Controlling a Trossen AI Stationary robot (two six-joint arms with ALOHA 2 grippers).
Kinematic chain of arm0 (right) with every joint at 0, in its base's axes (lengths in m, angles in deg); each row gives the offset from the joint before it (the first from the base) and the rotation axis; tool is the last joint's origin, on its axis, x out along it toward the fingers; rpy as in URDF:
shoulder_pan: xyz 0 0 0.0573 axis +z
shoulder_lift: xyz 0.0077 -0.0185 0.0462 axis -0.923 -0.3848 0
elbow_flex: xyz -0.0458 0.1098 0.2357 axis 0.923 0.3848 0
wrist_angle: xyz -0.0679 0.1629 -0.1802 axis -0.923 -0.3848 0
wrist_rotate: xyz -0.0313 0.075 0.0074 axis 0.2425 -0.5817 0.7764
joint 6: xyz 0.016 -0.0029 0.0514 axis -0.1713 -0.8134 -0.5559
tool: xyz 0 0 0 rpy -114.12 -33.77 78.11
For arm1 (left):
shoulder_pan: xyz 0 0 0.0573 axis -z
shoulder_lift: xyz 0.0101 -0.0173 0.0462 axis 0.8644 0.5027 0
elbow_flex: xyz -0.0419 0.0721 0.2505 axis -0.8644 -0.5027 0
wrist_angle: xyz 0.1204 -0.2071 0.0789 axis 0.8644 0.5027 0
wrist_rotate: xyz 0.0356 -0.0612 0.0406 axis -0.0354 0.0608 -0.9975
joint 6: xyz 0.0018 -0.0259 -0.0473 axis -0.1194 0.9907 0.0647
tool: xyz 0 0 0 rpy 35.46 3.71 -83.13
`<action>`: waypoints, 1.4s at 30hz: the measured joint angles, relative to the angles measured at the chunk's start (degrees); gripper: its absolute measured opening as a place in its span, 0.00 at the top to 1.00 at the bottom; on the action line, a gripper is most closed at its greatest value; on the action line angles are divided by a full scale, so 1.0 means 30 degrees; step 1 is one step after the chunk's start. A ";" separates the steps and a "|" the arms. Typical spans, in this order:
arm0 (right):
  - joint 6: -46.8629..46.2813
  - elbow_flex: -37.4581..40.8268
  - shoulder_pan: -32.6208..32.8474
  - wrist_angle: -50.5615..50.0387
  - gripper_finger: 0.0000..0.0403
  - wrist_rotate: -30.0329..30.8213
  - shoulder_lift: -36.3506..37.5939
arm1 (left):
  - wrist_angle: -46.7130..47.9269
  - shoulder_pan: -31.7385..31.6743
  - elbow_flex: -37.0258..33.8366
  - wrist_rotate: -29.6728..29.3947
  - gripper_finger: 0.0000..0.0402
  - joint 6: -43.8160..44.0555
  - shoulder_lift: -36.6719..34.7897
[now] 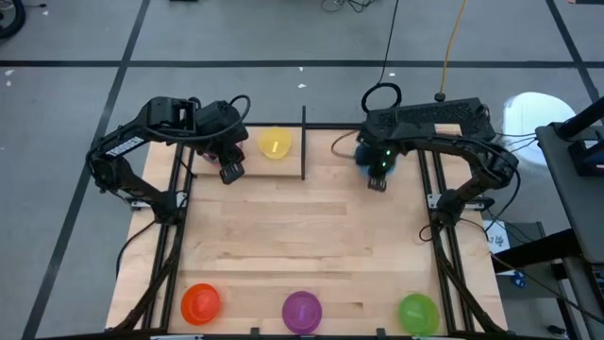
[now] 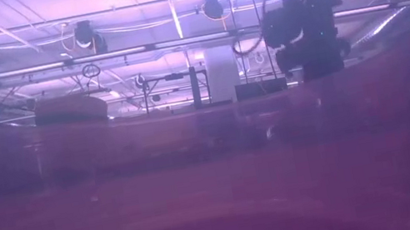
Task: Place and stack bowls onto a shelf
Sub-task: Stack the blue bowl on top of the pink bowl on the shelf
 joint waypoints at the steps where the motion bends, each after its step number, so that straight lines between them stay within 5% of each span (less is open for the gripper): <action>1: 0.0351 0.0000 0.0635 0.0003 1.00 -0.0318 0.0000 | 0.0000 0.0048 0.0000 0.0007 0.80 -0.0449 0.0000; 15: 0.2748 0.0022 0.9084 0.3326 1.00 -0.2749 -0.0018 | -0.0036 0.1325 0.0000 0.0051 0.80 -0.1629 0.0060; 20: 0.2087 0.0051 1.0800 0.7052 1.00 -0.4700 -0.0073 | -0.0073 0.2101 -0.0022 0.0045 0.80 -0.1390 0.0534; 28: 0.1935 0.0051 1.2361 0.8743 1.00 -0.4561 -0.0073 | -0.0087 0.3651 -0.0022 0.0932 0.80 -0.1932 0.2237; 33: 0.1935 0.0051 1.2758 0.8807 1.00 -0.4453 -0.0058 | -0.0474 0.4944 -0.0022 0.3100 0.80 -0.4641 0.3829; 42: 0.1935 0.0051 1.2860 0.8812 1.00 -0.4416 -0.0051 | -0.2768 0.6924 -0.0022 0.3420 0.80 -1.3443 0.6567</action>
